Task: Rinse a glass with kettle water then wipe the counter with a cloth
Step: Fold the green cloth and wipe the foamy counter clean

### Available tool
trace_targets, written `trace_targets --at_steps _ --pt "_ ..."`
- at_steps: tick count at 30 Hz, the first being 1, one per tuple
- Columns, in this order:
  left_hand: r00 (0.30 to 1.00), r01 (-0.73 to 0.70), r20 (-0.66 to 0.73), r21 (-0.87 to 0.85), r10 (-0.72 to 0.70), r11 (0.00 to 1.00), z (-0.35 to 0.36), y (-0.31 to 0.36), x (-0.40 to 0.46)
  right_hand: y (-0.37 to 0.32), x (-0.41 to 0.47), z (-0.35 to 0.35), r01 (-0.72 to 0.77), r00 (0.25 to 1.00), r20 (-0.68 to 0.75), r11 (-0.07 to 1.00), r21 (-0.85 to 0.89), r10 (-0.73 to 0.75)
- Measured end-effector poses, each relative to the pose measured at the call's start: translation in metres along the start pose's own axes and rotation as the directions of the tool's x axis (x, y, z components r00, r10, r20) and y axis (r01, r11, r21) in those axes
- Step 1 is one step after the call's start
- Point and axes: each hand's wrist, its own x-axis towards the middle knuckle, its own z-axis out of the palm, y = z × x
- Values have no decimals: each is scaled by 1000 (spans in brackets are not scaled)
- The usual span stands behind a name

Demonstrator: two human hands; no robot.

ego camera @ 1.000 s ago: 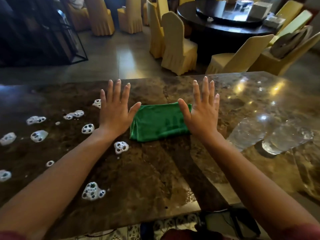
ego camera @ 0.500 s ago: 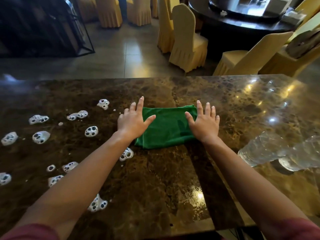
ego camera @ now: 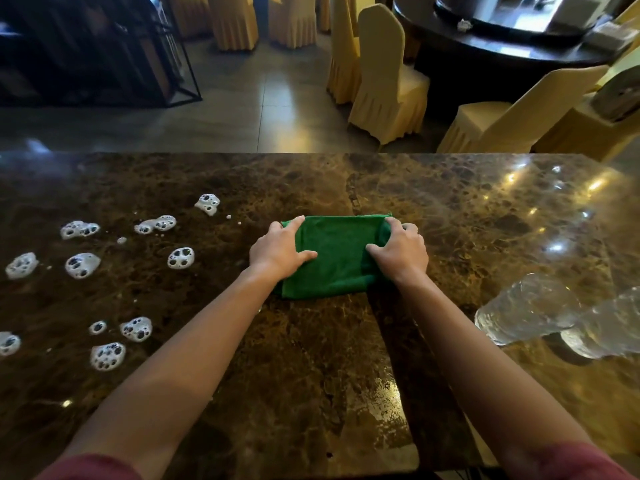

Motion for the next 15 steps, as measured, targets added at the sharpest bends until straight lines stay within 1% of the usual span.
trace_targets --at_steps 2,5,9,11,15 --pt "1000 -3 2 -6 3 1000 1 3 1 1 0 -3 -24 1000 7 998 50 23" --pt "1000 -2 0 -23 2 1000 1 4 2 0 2 -6 -46 999 32 997 67 43" --pt "1000 -12 -9 -50 12 999 -6 3 0 -1 0 -9 -17 998 62 999 30 15" --pt "1000 -19 -26 -68 17 998 -12 2 0 1 -2 -12 5 997 72 999 42 -8" --pt "999 -44 -37 -188 38 981 -23 -4 -3 4 -7 -20 24 998 52 996 88 -29"
